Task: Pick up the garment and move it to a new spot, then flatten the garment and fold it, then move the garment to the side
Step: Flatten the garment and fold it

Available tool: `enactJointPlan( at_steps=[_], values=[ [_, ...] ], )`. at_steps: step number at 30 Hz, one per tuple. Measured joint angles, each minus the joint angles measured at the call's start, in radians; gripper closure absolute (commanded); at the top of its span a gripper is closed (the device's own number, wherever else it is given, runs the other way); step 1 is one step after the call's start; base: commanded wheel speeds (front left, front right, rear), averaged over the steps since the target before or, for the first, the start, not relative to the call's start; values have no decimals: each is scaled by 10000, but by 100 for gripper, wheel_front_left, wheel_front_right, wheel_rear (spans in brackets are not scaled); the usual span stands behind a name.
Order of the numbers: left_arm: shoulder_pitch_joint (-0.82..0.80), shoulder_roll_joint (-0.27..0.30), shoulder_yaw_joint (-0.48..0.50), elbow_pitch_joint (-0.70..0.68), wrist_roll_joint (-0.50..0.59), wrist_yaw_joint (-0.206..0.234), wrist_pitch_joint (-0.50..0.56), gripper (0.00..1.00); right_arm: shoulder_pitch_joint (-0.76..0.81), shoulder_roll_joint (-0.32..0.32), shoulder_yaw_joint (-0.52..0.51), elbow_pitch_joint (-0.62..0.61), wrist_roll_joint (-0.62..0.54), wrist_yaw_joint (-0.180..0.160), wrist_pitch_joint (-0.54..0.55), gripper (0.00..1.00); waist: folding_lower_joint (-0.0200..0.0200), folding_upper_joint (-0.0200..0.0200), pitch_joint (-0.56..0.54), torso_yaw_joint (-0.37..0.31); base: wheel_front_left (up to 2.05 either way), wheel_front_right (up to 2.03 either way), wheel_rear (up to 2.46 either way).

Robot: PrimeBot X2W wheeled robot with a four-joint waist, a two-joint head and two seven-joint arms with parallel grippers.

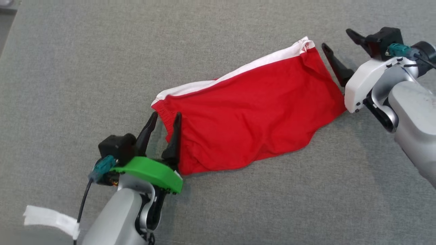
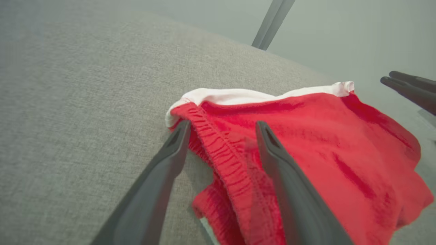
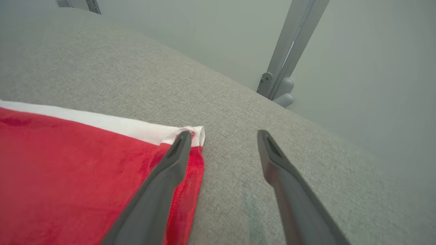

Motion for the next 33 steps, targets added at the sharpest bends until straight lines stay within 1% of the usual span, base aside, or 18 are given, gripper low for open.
enactJointPlan(
  at_steps=[3, 5, 7, 9, 12, 15, 16, 19, 20, 21, 24, 29, 31, 33],
  values=[
    [696, 545, 65, -1024, 637, 453, -267, 0, 229, 190, -244, -17, 94, 0, 546, 0, 0, 0, -264, -153, 0, 0, 0],
    [1137, 821, 173, -1381, 978, 750, -374, 0, 325, 334, -474, 90, 73, 0, 826, 0, 0, 0, -398, -208, 0, 0, 0],
    [1433, 999, 182, -1593, 1174, 865, -401, 0, 402, 497, -583, 268, -75, 0, 1110, 0, 0, 0, -455, -194, 0, 0, 0],
    [1566, 1011, 182, -1712, 1308, 888, -460, 0, 528, 732, -679, 529, -219, 0, 1346, 0, 0, 0, -455, -123, 0, 0, 0],
    [1652, 959, 203, -1778, 1465, 830, -485, 0, 787, 1154, -757, 861, -82, 2, 1653, 0, 0, 0, -410, 61, 0, 0, 0],
    [1755, 809, 255, -1668, 1643, 686, -493, 0, 929, 1279, -821, 1379, -169, 0, 1781, 0, 0, 0, -386, 277, 0, 0, 0],
    [1755, 809, 255, -1668, 1643, 686, -493, 0, 929, 1279, -821, 1379, -169, 0, 1781, 0, 0, 0, -386, 277, 0, 0, 0],
    [1801, 575, 408, -1630, 1839, 504, -518, 0, 941, 1473, -901, 1841, -265, -2, 1808, 0, 0, 0, -430, 444, 0, 0, 0],
    [1841, 529, 504, -1593, 1910, 443, -520, 0, 949, 1561, -922, 1962, -257, -12, 1856, 26, 0, 0, -473, 473, 0, 0, 0],
    [1908, 479, 579, -1563, 1992, 401, -523, 0, 964, 1651, -955, 2069, -219, -12, 1896, 100, 0, 0, -522, 489, 0, 0, 0],
    [2168, 297, 763, -1423, 2184, 190, -531, 0, 1241, 1952, -1049, 2077, 362, -15, 2142, 100, 0, 0, -710, 474, 0, 0, 0],
    [2592, 96, 984, -1127, 2452, -123, -529, 0, 1918, 2247, -1515, 1519, 1804, -10, 2307, 100, 0, 0, -1159, 236, 0, 0, 0],
    [2851, 79, 1129, -1087, 2579, -240, -531, 0, 2214, 2215, -1693, 1137, 2359, -10, 2466, 100, 0, 0, -1361, 59, 0, 0, 0],
    [3169, 92, 1243, -1022, 2746, -295, -531, 0, 2468, 1985, -1829, 694, 2798, -4, 2725, 100, 0, 0, -1545, -169, 0, 0, 0]
  ],
)
